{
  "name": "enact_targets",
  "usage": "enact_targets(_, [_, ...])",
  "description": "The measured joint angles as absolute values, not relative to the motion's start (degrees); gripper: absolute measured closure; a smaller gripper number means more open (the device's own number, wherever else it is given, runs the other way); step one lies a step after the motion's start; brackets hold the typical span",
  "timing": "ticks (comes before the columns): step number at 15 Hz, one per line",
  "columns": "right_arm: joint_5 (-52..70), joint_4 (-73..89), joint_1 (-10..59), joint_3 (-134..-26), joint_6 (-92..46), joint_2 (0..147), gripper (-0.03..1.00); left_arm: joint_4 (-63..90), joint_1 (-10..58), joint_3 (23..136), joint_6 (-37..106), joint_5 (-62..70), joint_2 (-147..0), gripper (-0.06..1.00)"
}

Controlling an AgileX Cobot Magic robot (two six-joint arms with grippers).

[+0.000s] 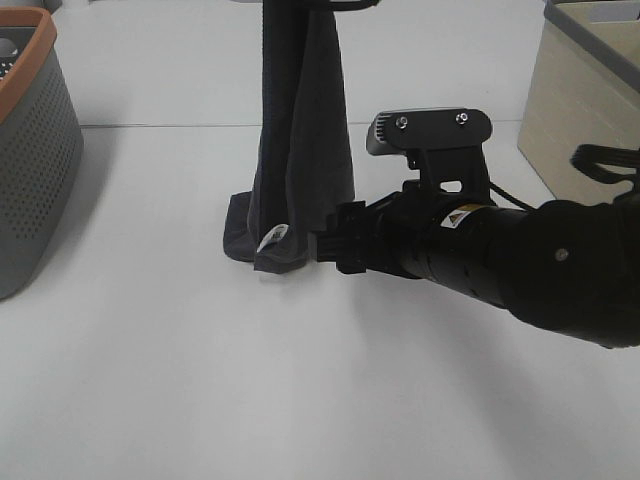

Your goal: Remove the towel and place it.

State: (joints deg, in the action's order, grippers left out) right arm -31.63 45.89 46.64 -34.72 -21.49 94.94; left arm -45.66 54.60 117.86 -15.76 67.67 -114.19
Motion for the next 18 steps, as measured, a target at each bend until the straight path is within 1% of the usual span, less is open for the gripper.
enact_targets(3, [-31.0, 41.1, 46.6, -35.2, -14.9, 95.2, 0.24, -44.6, 54.6, 117.9, -15.6, 65.6, -114.2, 0.94])
enact_targets(5, [-26.5, 38.5, 46.6, -35.2, -12.2, 93.8, 0.24, -44.1, 54.6, 117.9, -14.8, 64.3, -114.2, 0.94])
enact_targets(8, [-23.1, 37.2, 46.6, -35.3, -9.9, 91.8, 0.24, -42.2, 54.6, 117.9, -14.4, 61.7, -114.2, 0.94])
enact_targets(12, [-22.3, 37.2, 46.6, -39.7, -9.0, 95.4, 0.24, -40.2, 54.6, 117.9, -14.3, 59.6, -114.5, 0.94])
enact_targets(14, [-22.3, 38.7, 46.6, -42.8, -8.9, 99.4, 0.24, -40.2, 54.6, 117.9, -14.3, 59.6, -114.5, 0.94])
enact_targets(18, [-23.0, 41.1, 46.6, -43.4, -9.6, 103.7, 0.25, -40.2, 54.6, 117.9, -13.6, 59.6, -114.5, 0.94])
